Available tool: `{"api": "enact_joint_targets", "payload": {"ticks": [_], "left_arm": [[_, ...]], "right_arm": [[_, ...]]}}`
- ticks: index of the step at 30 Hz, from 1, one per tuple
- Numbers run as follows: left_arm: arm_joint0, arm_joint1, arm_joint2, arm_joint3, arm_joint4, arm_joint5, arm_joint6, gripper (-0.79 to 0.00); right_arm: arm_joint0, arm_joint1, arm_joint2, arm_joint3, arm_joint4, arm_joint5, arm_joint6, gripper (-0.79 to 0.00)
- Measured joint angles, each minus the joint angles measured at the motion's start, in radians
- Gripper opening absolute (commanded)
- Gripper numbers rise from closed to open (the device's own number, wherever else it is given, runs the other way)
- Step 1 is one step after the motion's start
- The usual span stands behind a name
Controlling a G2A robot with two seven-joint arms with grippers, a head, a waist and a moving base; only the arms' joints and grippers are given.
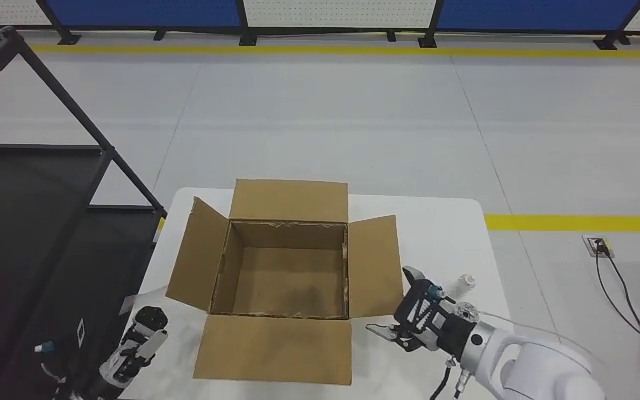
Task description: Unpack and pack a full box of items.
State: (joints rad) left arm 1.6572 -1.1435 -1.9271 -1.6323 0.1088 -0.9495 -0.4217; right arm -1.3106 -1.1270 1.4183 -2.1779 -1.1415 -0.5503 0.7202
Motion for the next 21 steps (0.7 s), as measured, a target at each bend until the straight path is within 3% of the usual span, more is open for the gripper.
{"api": "enact_joint_targets", "payload": {"ticks": [4, 11, 16, 21], "left_arm": [[0.047, 0.004, -0.032, -0.047, -0.039, -0.018, 0.008, 0.000], [0.087, 0.009, -0.062, -0.087, -0.058, -0.032, 0.014, 0.000], [0.107, 0.012, -0.074, -0.111, -0.067, -0.041, 0.022, 0.000], [0.122, 0.013, -0.074, -0.129, -0.077, -0.037, 0.025, 0.000]], "right_arm": [[-0.037, 0.010, 0.073, 0.003, -0.046, -0.002, -0.008, 0.000], [-0.090, 0.033, 0.195, 0.107, 0.005, -0.165, 0.008, 0.000], [-0.040, 0.037, 0.162, 0.235, 0.022, -0.170, 0.049, 0.000], [0.054, 0.032, 0.068, 0.371, -0.005, -0.109, 0.070, 0.000]]}}
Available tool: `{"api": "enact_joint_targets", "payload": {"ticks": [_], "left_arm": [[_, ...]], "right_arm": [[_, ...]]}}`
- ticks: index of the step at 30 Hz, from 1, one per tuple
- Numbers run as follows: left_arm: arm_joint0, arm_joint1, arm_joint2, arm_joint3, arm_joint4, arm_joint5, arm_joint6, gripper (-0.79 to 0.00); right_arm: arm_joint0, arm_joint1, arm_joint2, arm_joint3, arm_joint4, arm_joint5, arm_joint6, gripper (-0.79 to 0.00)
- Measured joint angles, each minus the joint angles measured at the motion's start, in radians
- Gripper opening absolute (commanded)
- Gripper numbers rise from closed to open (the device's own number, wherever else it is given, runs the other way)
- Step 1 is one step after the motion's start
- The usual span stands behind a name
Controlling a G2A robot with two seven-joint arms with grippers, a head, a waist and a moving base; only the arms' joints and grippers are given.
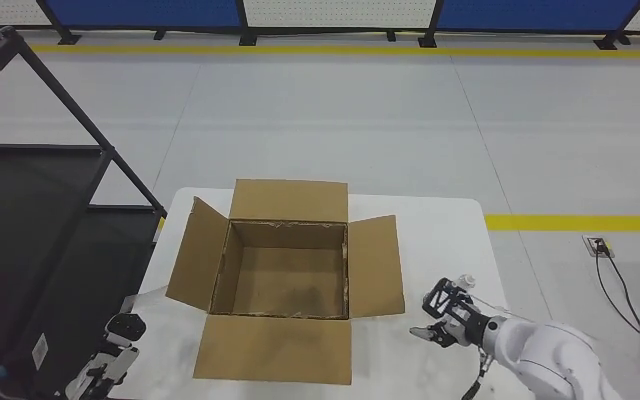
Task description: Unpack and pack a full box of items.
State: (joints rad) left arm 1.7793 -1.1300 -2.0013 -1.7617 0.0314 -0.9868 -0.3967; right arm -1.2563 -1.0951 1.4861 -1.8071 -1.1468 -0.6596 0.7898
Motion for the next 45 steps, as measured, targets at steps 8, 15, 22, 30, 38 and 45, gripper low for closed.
{"api": "enact_joint_targets", "payload": {"ticks": [8, 15, 22, 30, 38, 45], "left_arm": [[0.007, 0.000, 0.002, -0.006, 0.002, 0.000, 0.010, 0.000], [0.007, 0.000, 0.002, -0.006, 0.002, 0.000, 0.010, 0.000], [0.007, 0.000, 0.002, -0.006, 0.002, 0.000, 0.010, 0.000], [0.007, 0.000, 0.002, -0.006, 0.002, 0.000, 0.010, 0.000], [0.007, 0.000, 0.002, -0.006, 0.002, 0.000, 0.010, 0.000], [0.007, 0.000, 0.002, -0.006, 0.002, 0.000, 0.010, 0.000]], "right_arm": [[0.133, -0.007, -0.082, 0.189, 0.013, 0.079, 0.071, 0.000], [0.189, -0.008, -0.112, 0.278, 0.016, 0.122, 0.103, -0.009], [0.226, -0.011, -0.146, 0.338, 0.020, 0.152, 0.102, -0.074], [0.254, -0.012, -0.170, 0.393, 0.023, 0.174, 0.081, -0.422], [0.263, -0.010, -0.184, 0.386, 0.012, 0.193, 0.084, -0.785], [0.181, 0.006, -0.112, 0.192, -0.019, 0.238, 0.050, -0.785]]}}
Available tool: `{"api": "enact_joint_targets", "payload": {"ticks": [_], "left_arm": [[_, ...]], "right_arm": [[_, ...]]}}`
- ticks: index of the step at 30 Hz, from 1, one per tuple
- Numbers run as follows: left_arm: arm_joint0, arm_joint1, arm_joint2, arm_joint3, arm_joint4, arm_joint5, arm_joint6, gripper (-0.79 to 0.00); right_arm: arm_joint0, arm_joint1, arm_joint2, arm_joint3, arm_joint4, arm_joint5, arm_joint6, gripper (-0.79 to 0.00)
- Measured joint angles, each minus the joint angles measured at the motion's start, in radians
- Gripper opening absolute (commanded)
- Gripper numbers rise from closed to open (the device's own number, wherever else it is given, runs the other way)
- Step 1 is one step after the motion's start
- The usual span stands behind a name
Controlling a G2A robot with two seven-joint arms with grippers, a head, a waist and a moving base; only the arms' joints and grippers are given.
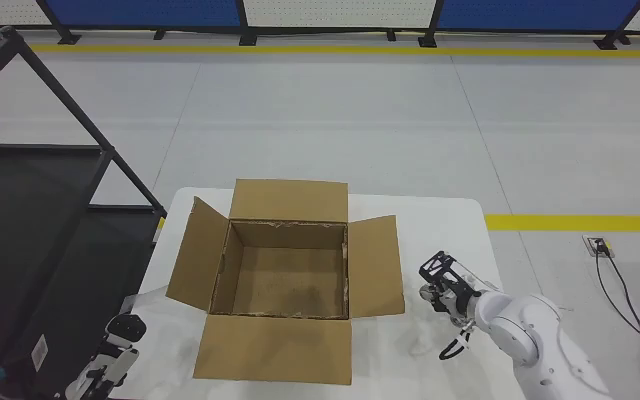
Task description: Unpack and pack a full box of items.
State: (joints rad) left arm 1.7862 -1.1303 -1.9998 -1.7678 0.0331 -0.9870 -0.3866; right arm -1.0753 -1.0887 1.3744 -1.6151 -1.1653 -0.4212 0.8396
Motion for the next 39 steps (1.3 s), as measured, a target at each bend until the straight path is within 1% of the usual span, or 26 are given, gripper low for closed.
{"api": "enact_joint_targets", "payload": {"ticks": [3, 5, 8, 12, 14, 16, 18, 21, 25, 26, 28, 29, 31, 32, 34, 35, 37, 39], "left_arm": [[0.000, 0.000, 0.000, 0.000, 0.000, 0.000, 0.000, 0.000], [0.000, 0.000, 0.000, 0.000, 0.000, 0.000, 0.000, 0.000], [0.000, 0.000, 0.000, 0.000, 0.000, 0.000, 0.000, 0.000], [0.000, 0.000, 0.000, 0.000, 0.000, 0.000, 0.000, 0.000], [0.000, 0.000, 0.000, 0.000, 0.000, 0.000, 0.000, 0.000], [0.000, 0.000, 0.000, 0.000, 0.000, 0.000, 0.000, 0.000], [0.000, 0.000, 0.000, 0.000, 0.000, 0.000, 0.000, 0.000], [0.000, 0.000, 0.000, 0.000, 0.000, 0.000, 0.000, 0.000], [0.000, 0.000, 0.000, 0.000, 0.000, 0.000, 0.000, 0.000], [0.000, 0.000, 0.000, 0.000, 0.000, 0.000, 0.000, 0.000], [0.000, 0.000, 0.000, 0.000, 0.000, 0.000, 0.000, 0.000], [0.000, 0.000, 0.000, 0.000, 0.000, 0.000, 0.000, 0.000], [0.000, 0.000, 0.000, 0.000, 0.000, 0.000, 0.000, 0.000], [0.000, 0.000, 0.000, 0.000, 0.000, 0.000, 0.000, 0.000], [0.000, 0.000, 0.000, 0.000, 0.000, 0.000, 0.000, 0.000], [0.000, 0.000, 0.000, 0.000, 0.000, 0.000, 0.000, 0.000], [0.000, 0.000, 0.000, 0.000, 0.000, 0.000, 0.000, 0.000], [0.000, 0.000, 0.000, 0.000, 0.000, 0.000, 0.000, 0.000]], "right_arm": [[-0.067, 0.009, 0.053, -0.156, -0.029, 0.036, 0.004, -0.785], [-0.097, 0.015, 0.081, -0.270, -0.060, 0.052, 0.040, -0.785], [-0.106, 0.018, 0.098, -0.423, -0.084, 0.072, 0.088, -0.785], [-0.070, 0.018, 0.074, -0.575, -0.114, 0.086, 0.131, -0.785], [-0.033, 0.015, 0.029, -0.620, -0.105, 0.066, 0.130, -0.785], [0.015, 0.011, -0.028, -0.615, -0.085, 0.026, 0.134, -0.785], [0.101, 0.002, -0.115, -0.573, -0.067, -0.008, 0.159, -0.785], [0.260, -0.025, -0.268, -0.472, -0.036, -0.013, 0.194, -0.785], [0.485, -0.083, -0.481, -0.282, 0.036, 0.009, 0.228, -0.785], [0.554, -0.105, -0.544, -0.215, 0.069, 0.017, 0.231, -0.785], [0.649, -0.143, -0.631, -0.110, 0.126, 0.024, 0.224, -0.785], [0.707, -0.169, -0.686, -0.036, 0.170, 0.024, 0.216, -0.785], [0.785, -0.212, -0.764, 0.077, 0.234, 0.016, 0.201, -0.785], [0.832, -0.243, -0.815, 0.151, 0.258, 0.017, 0.185, -0.785], [0.888, -0.291, -0.886, 0.259, 0.288, 0.018, 0.148, -0.785], [0.918, -0.325, -0.926, 0.330, 0.307, 0.016, 0.122, -0.785], [0.954, -0.375, -0.979, 0.434, 0.329, 0.015, 0.087, -0.785], [0.985, -0.434, -1.031, 0.548, 0.349, 0.012, 0.051, -0.785]]}}
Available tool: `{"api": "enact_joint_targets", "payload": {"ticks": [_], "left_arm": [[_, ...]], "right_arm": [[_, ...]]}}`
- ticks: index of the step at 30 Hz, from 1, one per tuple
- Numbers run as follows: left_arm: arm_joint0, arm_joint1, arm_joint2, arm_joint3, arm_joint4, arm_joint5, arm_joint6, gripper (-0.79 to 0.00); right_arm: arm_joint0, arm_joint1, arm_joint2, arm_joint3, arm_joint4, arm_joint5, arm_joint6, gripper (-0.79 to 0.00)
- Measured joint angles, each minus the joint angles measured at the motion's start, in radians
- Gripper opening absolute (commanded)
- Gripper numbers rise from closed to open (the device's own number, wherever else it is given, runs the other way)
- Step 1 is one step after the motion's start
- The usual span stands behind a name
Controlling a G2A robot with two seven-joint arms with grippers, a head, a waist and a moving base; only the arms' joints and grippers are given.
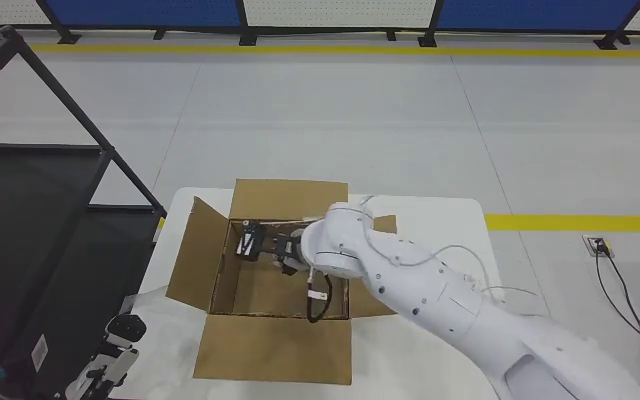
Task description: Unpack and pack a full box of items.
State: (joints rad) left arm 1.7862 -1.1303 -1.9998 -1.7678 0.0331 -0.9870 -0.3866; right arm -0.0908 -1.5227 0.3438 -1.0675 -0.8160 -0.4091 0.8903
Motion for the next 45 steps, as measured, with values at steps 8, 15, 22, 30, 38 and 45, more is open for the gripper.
{"api": "enact_joint_targets", "payload": {"ticks": [8, 15, 22, 30, 38, 45], "left_arm": [[0.000, 0.000, 0.000, 0.000, 0.000, 0.000, 0.000, 0.000], [0.000, 0.000, 0.000, 0.000, 0.000, 0.000, 0.000, 0.000], [0.000, 0.000, 0.000, 0.000, 0.000, 0.000, 0.000, 0.000], [0.000, 0.000, 0.000, 0.000, 0.000, 0.000, 0.000, 0.000], [0.000, 0.000, 0.000, 0.000, 0.000, 0.000, 0.000, 0.000], [0.000, 0.000, 0.000, 0.000, 0.000, 0.000, 0.000, 0.000]], "right_arm": [[0.039, -0.219, -0.115, 0.374, 0.021, -0.001, -0.132, -0.785], [0.039, -0.284, -0.126, 0.499, 0.017, -0.006, -0.209, -0.785], [0.039, -0.283, -0.126, 0.498, 0.017, -0.006, -0.208, -0.785], [0.002, -0.278, -0.093, 0.560, 0.012, 0.017, -0.324, -0.785], [-0.019, -0.306, -0.077, 0.704, 0.009, -0.098, -0.404, -0.785], [-0.040, -0.353, -0.080, 0.796, -0.007, -0.103, -0.407, -0.785]]}}
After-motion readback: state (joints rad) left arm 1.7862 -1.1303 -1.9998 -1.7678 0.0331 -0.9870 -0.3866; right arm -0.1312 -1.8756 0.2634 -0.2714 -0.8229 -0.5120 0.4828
